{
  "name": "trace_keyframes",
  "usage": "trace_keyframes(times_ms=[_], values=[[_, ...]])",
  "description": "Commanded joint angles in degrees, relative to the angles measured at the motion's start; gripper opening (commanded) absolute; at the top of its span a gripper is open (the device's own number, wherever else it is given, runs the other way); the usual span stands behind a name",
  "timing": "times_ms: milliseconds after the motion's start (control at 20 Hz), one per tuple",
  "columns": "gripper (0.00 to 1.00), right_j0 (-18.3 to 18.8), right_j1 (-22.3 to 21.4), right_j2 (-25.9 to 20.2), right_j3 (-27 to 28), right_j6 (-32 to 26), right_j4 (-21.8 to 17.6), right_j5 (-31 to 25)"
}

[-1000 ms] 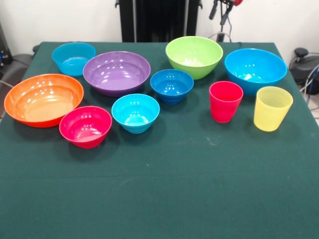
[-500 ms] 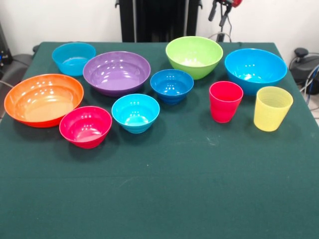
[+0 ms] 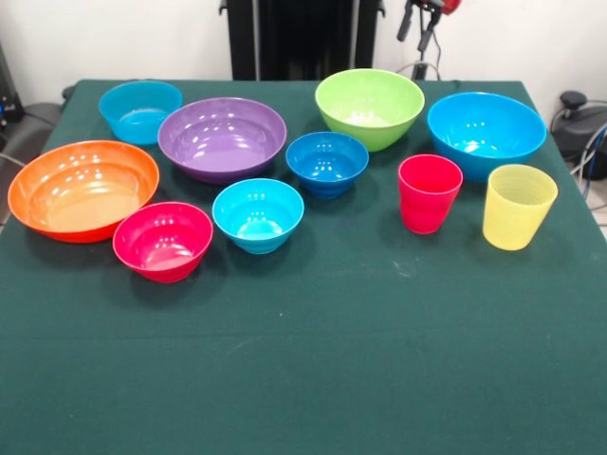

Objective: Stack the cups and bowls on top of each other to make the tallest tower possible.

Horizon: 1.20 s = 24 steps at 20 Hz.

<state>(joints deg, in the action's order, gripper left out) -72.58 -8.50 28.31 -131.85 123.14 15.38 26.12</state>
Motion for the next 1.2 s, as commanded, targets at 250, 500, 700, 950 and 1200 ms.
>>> trace_keyframes(times_ms=[250, 500, 700, 950, 1200], values=[[1.00, 0.43, 0.78, -7.29, 4.68, 11.15, 3.26, 3.42], [1.00, 0.34, 0.93, -7.36, 4.57, 11.28, 3.64, 4.02], [1.00, 0.26, 1.88, -7.64, 5.08, 11.45, 4.21, 4.46], [1.00, 0.50, 2.51, -7.75, 5.43, 11.53, 4.56, 5.02], [1.00, 0.84, 2.75, -7.88, 5.59, 11.49, 4.46, 5.33]])
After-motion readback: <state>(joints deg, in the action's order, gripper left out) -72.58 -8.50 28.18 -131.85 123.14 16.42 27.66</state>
